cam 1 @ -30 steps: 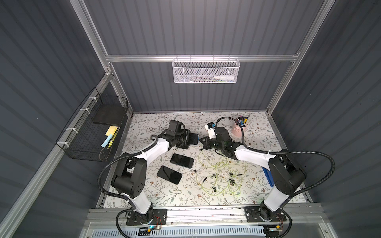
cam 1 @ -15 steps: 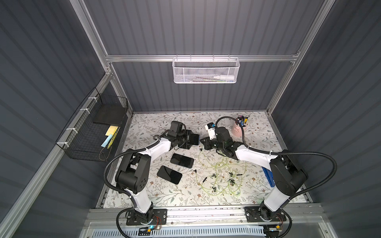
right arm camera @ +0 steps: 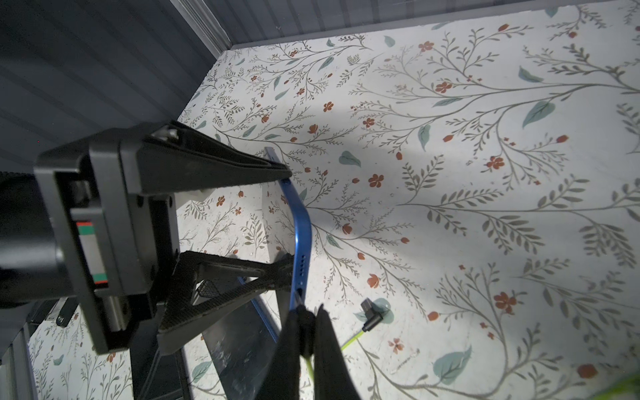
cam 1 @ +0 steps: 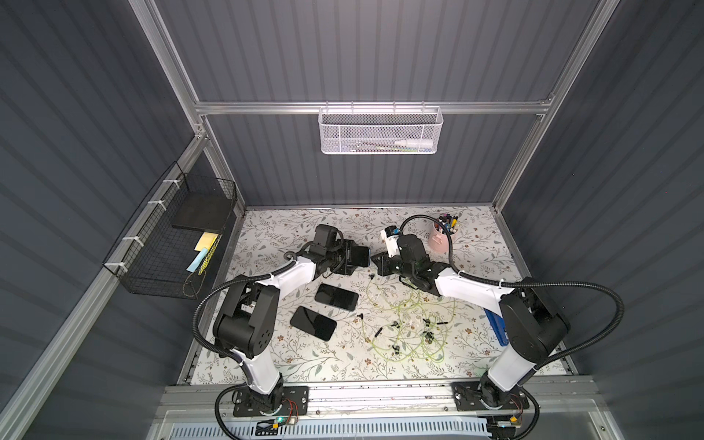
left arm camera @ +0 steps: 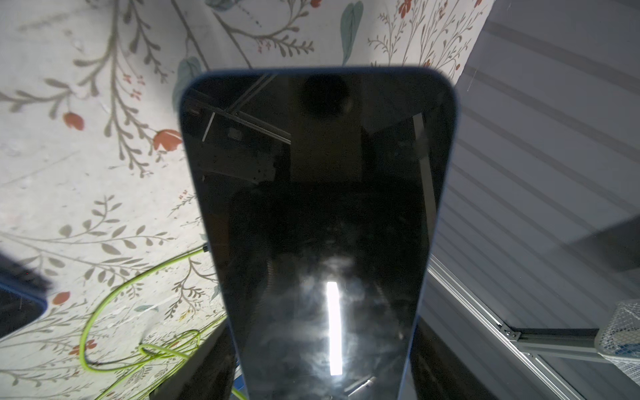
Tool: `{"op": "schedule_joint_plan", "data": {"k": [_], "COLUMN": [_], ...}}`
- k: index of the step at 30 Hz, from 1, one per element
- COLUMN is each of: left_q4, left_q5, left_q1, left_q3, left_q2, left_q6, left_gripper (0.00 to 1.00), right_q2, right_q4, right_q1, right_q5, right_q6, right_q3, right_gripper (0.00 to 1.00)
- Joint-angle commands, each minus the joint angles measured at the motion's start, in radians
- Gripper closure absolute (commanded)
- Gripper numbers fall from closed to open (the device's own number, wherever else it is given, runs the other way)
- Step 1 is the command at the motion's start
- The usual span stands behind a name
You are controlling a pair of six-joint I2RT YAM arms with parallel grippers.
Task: Plug wired earphones into phones
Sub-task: Insert the wired earphone into the phone.
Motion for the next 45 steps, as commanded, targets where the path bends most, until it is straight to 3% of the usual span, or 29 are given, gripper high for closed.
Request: {"op": "schedule_joint_plan", "data": {"k": [1, 15, 28, 45], "left_q4": [0.053, 0.116, 0.134, 0.158], "left_q5": [0.132, 0.187, 0.154, 0.129], "left_q1": [-0.041, -0.053, -0.06, -0.06], "left_q3": [-0.002, 0.029, -0.006, -0.054], "left_q2": [-0.007, 0.024, 0.008, -0.016], "left_q6": [-0.008, -0.042, -0.071, -0.086], "left_gripper": [1.0, 1.0, 1.0, 1.0], "right_q2": [-0.014, 0.053, 0.047, -0.01], "right_q4": [0.081, -0.014, -0.098, -0.056], "right_q1": [0.008, 0.009, 0.011, 0.005], "right_q5": [0.009, -0.106, 0.036, 0.081], "right_q6": [-0.019, -0.129, -0.058, -0.05], "right_q3": [0.014, 0.074, 0.108, 0.055], "right_gripper": [1.0, 1.0, 1.0, 1.0]}}
